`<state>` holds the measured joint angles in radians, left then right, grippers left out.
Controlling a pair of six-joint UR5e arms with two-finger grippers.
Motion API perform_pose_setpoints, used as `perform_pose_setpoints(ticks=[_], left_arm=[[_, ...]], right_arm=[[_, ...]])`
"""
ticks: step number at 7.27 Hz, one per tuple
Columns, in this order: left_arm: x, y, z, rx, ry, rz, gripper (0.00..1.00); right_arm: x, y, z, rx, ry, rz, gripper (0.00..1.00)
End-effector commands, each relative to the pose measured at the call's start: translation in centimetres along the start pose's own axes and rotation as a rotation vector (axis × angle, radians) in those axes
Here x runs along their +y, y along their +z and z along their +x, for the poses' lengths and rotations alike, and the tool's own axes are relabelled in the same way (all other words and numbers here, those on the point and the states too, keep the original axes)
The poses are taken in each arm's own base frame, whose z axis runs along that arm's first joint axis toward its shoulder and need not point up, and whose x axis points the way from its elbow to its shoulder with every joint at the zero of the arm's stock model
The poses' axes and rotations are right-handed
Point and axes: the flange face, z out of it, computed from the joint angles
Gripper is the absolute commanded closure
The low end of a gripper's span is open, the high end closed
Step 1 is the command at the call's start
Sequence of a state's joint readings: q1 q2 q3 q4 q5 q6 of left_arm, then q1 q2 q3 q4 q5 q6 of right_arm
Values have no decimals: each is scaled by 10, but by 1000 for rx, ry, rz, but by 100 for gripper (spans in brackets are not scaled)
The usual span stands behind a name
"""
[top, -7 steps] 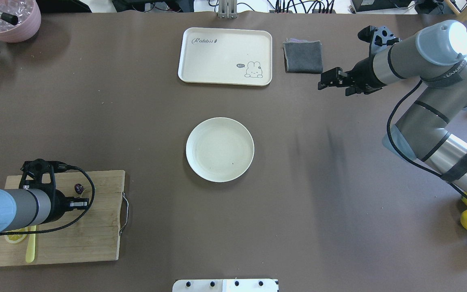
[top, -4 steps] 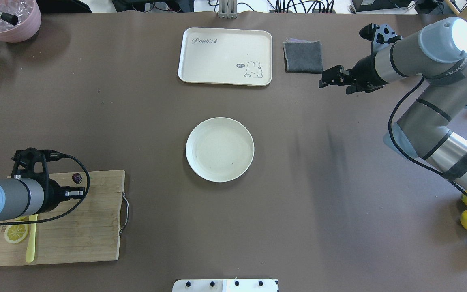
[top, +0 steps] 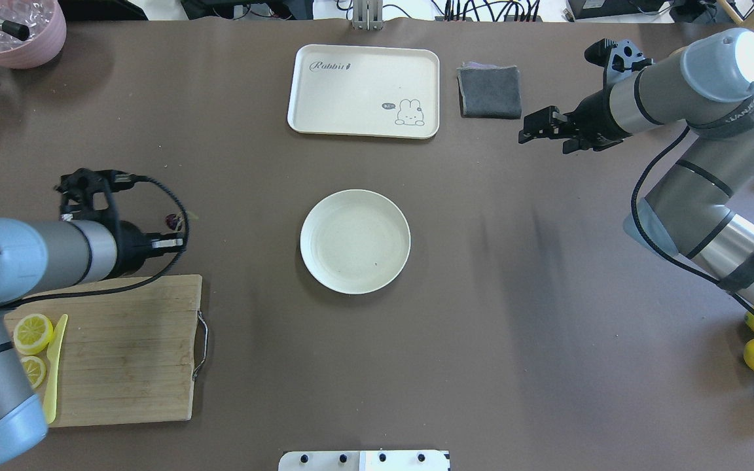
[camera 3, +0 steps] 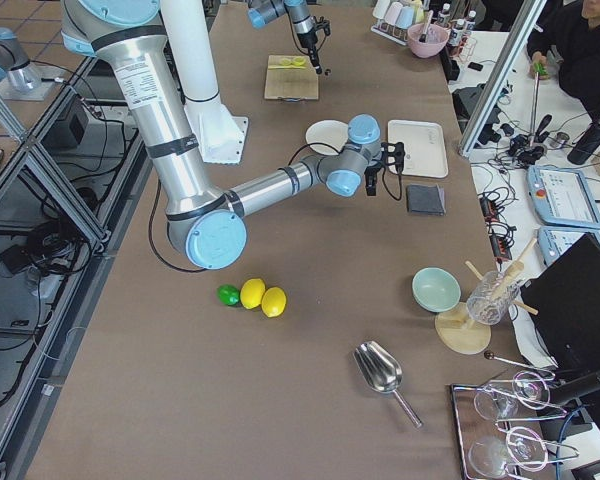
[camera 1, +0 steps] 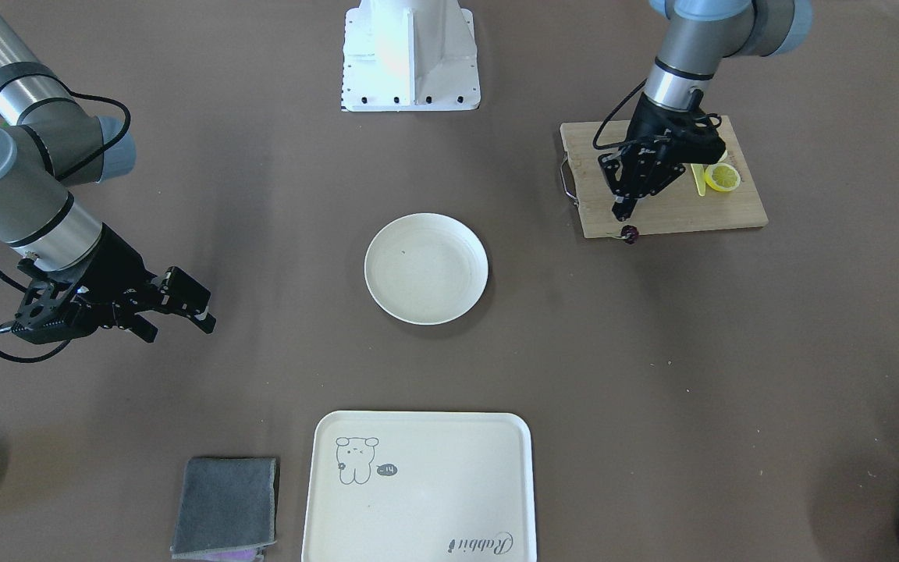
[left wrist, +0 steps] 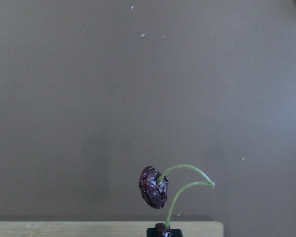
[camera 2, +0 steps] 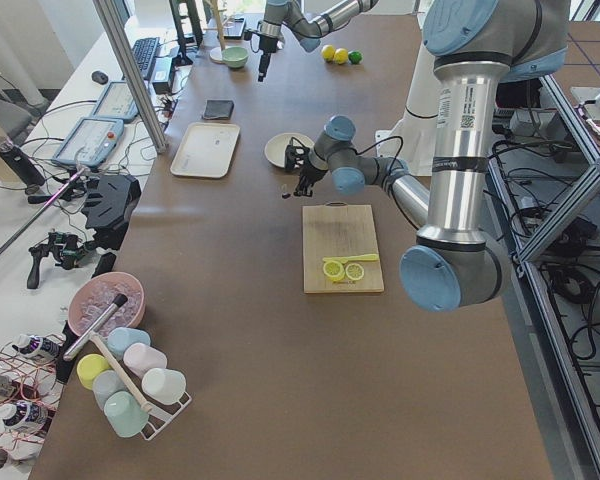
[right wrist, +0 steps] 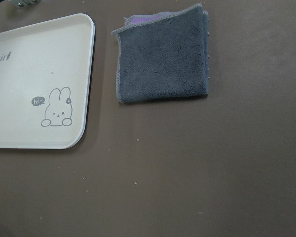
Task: Place red cherry on plate
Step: 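Lift the cherry with the left gripper and carry it toward the plate, then lower the cherry onto the white plate and open the left gripper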
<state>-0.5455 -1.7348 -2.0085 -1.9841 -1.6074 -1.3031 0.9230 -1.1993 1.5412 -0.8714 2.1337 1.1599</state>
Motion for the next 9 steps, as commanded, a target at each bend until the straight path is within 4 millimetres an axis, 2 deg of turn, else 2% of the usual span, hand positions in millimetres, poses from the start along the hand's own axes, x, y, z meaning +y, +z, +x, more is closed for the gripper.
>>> perform_pose_setpoints(ticks=[1,2,3,4,5,6,8,9], left_arm=[[-30,9,114,-31,-4,-7,100],[-11,23,151,-15,14,-40,100],[-1,45,193,-21,25,-16,100],[30,58,219,-23,53,-3,100],[47,63,226,-7,30,-16,100],[62,79,237,-24,37,-25,100],[78,97,245,-20,53,21,100],[79,103,244,-12,49,25,100]], right_arm=[[1,2,6,9,6,-2,1],[2,4,9,15,8,-2,1],[3,3,13,18,11,-3,1],[1,0,16,18,14,2,1],[0,0,17,20,15,2,1],[-1,-2,19,21,18,5,1],[-5,-6,24,24,25,11,1],[-5,-6,27,28,29,11,1]])
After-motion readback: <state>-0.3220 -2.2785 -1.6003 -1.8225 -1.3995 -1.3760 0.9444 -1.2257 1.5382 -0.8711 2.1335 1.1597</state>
